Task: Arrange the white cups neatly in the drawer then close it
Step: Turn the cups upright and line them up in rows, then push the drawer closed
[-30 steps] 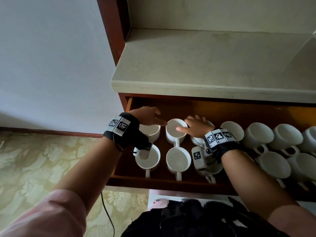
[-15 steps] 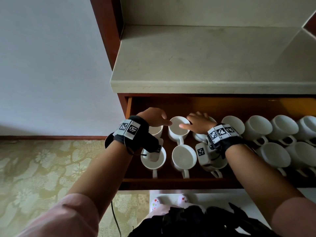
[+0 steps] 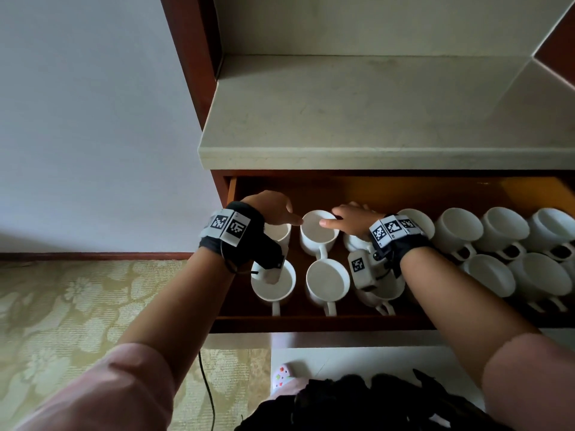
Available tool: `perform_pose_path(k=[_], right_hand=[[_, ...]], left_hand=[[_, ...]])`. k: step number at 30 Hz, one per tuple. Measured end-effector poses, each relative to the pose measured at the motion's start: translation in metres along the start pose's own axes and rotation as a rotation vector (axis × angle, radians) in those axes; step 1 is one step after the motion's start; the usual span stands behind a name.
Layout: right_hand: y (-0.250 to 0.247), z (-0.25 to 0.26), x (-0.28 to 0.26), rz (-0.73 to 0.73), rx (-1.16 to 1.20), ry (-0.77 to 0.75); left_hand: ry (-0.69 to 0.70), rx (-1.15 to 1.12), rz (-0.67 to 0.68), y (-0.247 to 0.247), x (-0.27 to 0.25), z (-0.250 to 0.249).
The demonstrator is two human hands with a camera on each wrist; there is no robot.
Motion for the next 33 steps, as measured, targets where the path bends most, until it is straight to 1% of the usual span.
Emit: perform_pose_path(k=[3,6,7,9,11,13,16,17,20,23,26,30,33], right_hand=[[-0.007,-0.001,-0.012,0.048,0.071,-0.013],[-0.023,-0.001,-0.027,0.067,0.105,-0.083],[-0.027,-0.004,-0.033,0.074,0.125,-0.058],[-0.038,-0.016,-0.046,0.046,0.126,-0.036],[-0.045,-0.026,-0.057,0.027,0.092,-0.049],[-0.049,-0.031,-0.075,0.029,0.074,-0.108],[-0.048,-0.038,-0.103,0.067,0.067,-0.203],[-0.045,-0.04,-0.111,0.091,0.055,-0.226],[-0.036,-0.051,-0.133,0.115,-0.012,-0.266],[-0.027,-0.067,-0.151,0.133,-0.029,-0.268],[-0.016,-0.084,-0.165,0.151,-0.073,-0.268],[-0.002,-0.101,-0.18,0.218,-0.097,-0.264],[0.002,-0.111,-0.185,0.221,-0.111,-0.262]], left_hand=[[-0.023,0.007,-0.021,-0.009,-0.013,-0.003],[-0.054,0.027,-0.075,-0.017,-0.031,-0.006],[-0.065,0.018,-0.088,-0.019,-0.036,-0.004],[-0.088,-0.008,-0.112,-0.021,-0.048,-0.006],[-0.091,-0.017,-0.132,-0.022,-0.061,-0.013],[-0.053,-0.024,-0.148,-0.021,-0.074,-0.028],[0.052,-0.107,-0.167,-0.01,-0.09,-0.06],[0.082,-0.14,-0.146,-0.003,-0.093,-0.07],[0.168,-0.182,-0.027,0.024,-0.094,-0.1],[0.234,-0.186,0.059,0.043,-0.094,-0.13],[0.271,-0.205,0.119,0.058,-0.09,-0.153],[0.337,-0.176,0.179,0.075,-0.087,-0.175],[0.388,-0.161,0.191,0.077,-0.087,-0.186]])
Point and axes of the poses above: each hand's wrist, its own x-axis towards the middle knuckle, its own y-axis out of the palm, z = x × y, the point moved 7 cm from there along x, towards the middle knuckle, and after that the axes turned 5 degrees about y, right-handed, at the moved point
